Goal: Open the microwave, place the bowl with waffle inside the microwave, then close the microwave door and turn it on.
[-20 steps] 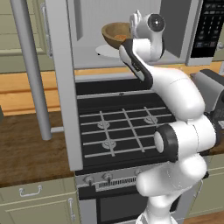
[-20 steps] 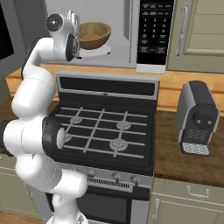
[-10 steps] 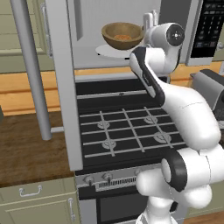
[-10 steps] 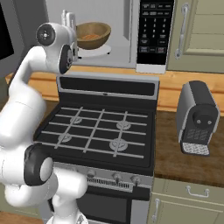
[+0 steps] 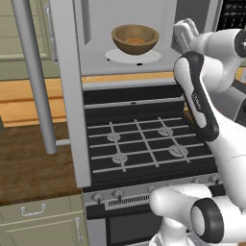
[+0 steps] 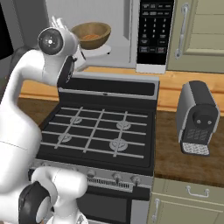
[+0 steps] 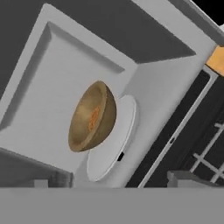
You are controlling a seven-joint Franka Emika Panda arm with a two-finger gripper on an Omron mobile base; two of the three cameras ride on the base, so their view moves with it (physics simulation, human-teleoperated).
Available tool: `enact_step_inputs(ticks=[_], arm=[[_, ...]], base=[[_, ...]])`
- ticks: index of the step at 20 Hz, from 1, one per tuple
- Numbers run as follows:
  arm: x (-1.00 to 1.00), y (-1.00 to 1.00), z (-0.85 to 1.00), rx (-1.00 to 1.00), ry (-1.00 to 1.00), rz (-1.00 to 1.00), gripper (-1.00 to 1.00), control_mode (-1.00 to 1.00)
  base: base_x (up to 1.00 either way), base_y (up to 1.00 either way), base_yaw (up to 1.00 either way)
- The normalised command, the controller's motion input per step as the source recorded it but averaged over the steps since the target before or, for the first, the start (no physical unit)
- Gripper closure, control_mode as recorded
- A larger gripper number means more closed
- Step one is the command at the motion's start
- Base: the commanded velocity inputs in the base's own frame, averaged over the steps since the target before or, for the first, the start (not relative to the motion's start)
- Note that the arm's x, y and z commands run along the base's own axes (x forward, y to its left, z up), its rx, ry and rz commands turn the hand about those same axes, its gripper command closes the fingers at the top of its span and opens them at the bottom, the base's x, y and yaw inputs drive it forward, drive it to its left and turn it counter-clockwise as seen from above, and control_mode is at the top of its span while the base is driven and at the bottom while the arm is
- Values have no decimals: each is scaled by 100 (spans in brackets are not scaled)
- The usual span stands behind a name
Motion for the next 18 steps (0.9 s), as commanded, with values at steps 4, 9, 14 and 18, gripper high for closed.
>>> enact_step_inputs(ticks=[4, 9, 14, 18], arm=[[-64, -4, 0, -90, 22, 30, -100, -100], [-11, 2, -27, -100, 19, 8, -100, -100], [0, 0, -31, -46, -2, 0, -100, -100], [-6, 0, 0, 0, -1, 2, -100, -100]], base=[[0, 0, 0], [0, 0, 0], [0, 0, 0], [0, 0, 0]])
